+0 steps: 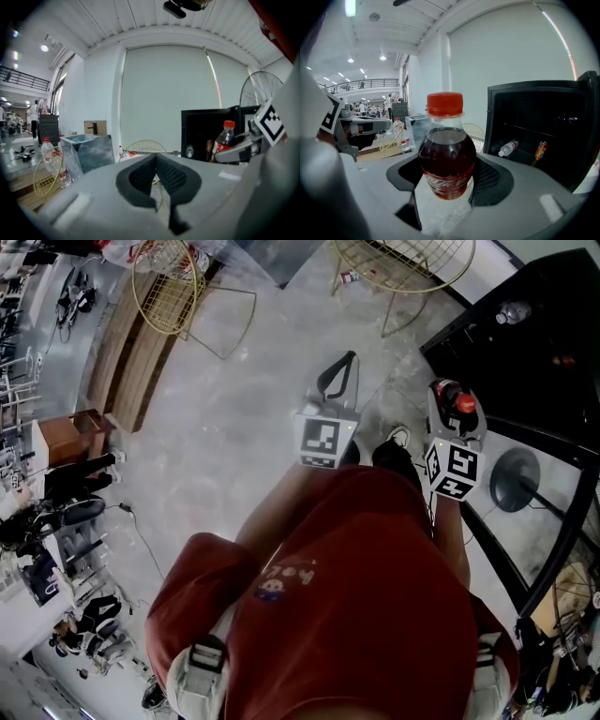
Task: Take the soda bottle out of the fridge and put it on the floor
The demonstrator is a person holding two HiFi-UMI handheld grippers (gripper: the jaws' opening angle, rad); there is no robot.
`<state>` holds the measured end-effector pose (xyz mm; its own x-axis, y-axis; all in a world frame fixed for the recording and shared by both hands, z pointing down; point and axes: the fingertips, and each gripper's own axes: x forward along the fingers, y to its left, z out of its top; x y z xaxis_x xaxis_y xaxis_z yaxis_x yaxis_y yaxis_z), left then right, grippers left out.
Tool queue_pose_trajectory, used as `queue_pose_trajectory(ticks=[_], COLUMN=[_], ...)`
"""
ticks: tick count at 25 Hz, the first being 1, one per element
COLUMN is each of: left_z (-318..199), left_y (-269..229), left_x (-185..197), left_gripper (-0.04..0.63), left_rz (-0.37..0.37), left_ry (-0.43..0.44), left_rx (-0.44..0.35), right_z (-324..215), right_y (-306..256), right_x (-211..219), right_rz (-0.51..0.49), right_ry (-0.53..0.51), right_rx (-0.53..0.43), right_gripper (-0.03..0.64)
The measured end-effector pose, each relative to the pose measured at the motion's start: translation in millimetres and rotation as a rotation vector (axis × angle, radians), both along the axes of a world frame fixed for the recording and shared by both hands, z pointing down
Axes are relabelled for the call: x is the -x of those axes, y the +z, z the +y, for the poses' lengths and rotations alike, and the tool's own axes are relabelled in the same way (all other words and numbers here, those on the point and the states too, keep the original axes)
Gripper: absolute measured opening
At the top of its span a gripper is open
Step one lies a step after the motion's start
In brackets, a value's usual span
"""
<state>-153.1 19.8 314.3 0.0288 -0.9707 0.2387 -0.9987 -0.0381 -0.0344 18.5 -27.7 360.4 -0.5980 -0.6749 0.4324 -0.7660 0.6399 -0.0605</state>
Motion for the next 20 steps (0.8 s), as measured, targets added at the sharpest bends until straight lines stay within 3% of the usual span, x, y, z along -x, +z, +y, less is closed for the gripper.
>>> queue_pose_trajectory(ticks=[11, 20], left_z=[-4, 12], left_y=[42, 168], left_x=[6, 23], left_gripper=[-0.002, -0.002], left_rz=[0.031, 0.146], left_ry=[-0.015, -0.048], left_rx=[0.088, 0.314], right_z=[-3, 12], right_y=[37, 140], right_x=[14, 28], right_rz=[0.029, 0.067], right_ry=[-0.045, -0.067], right_rx=[0.064, 0.173], right_gripper=[0.304, 0.304])
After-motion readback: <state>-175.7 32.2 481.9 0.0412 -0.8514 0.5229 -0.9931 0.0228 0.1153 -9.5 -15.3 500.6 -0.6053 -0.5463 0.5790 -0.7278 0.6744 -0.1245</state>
